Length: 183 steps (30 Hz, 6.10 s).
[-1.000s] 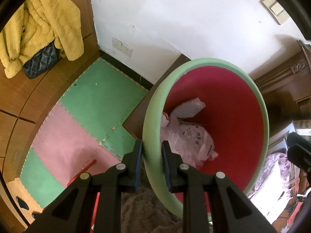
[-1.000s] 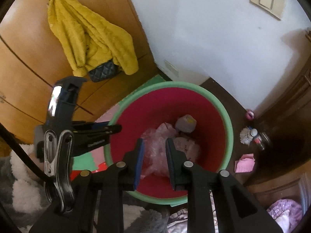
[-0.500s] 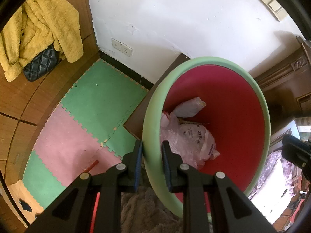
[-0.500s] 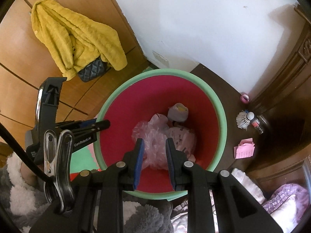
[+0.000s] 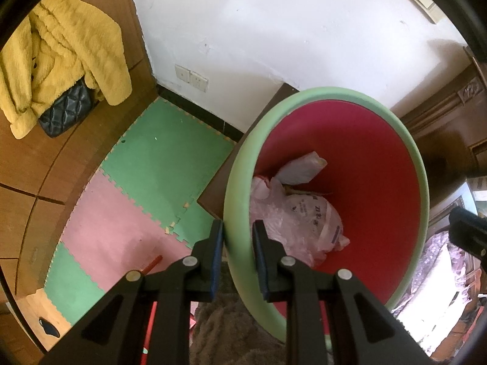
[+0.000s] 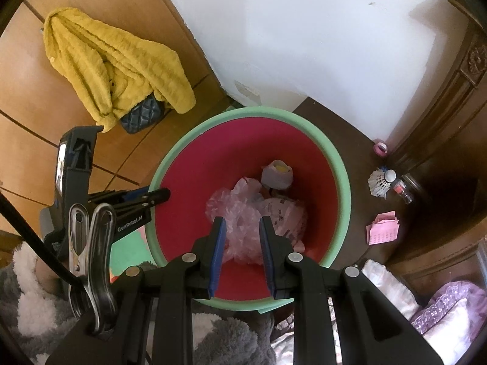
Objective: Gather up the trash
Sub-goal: 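Open the right tool to drop the plastic bag into the bucket, then move the open right tool back toward the nightstand, then lower the right tool to the nightstand and grasp the small white scrap, then carry the white scrap over the red bucket with the right tool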
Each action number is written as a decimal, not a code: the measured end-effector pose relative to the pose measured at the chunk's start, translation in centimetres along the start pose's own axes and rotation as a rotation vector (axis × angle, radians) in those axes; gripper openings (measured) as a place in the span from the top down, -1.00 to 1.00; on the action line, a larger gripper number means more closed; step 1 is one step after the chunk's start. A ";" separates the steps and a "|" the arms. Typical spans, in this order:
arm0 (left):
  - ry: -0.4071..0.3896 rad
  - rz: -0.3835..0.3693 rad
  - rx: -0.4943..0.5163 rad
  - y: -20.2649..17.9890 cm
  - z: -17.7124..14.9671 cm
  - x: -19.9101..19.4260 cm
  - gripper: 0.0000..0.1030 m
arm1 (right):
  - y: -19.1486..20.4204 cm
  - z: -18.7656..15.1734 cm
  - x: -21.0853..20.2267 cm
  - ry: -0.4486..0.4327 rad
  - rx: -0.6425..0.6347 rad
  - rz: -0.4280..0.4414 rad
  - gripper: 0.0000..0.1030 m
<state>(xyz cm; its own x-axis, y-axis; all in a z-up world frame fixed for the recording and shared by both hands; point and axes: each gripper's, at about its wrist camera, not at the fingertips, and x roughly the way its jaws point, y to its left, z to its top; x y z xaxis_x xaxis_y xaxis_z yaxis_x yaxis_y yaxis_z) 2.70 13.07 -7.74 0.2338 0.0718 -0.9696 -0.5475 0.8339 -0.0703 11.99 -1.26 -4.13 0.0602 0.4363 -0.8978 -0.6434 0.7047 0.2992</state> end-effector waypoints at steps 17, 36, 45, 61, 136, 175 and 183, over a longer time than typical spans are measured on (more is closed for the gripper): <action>-0.013 0.026 0.027 -0.4 0.3 0.2 0.64 | -1.7 -0.4 -0.4 0.007 0.074 -0.002 0.45; -0.001 0.033 0.030 -0.2 0.5 0.3 0.65 | -4.4 -1.6 -2.7 -0.069 0.152 -0.060 0.44; 0.009 0.043 0.024 -0.6 0.6 0.6 0.65 | -6.7 -3.3 -3.9 -0.088 0.230 -0.080 0.44; 0.034 0.029 0.032 -0.3 0.6 0.7 0.64 | -11.0 -7.0 -8.6 -0.191 0.400 -0.141 0.44; 0.085 0.191 -0.030 -1.5 1.2 1.3 0.68 | -24.5 2.6 34.3 0.611 1.013 0.229 0.16; 0.080 0.051 0.029 -0.5 3.2 1.4 0.70 | -9.2 -1.6 -3.7 -0.232 0.268 -0.017 0.88; 0.077 0.028 0.012 -0.7 3.3 1.2 0.69 | -5.0 -3.5 -5.8 -0.236 0.197 0.030 0.87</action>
<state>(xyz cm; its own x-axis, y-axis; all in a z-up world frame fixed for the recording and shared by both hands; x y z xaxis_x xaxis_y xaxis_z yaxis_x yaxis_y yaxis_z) 6.06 14.41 -8.10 0.1560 0.0533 -0.9863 -0.5435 0.8384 -0.0406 12.23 -9.28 -1.52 0.2344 0.5600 -0.7946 -0.4887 0.7745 0.4017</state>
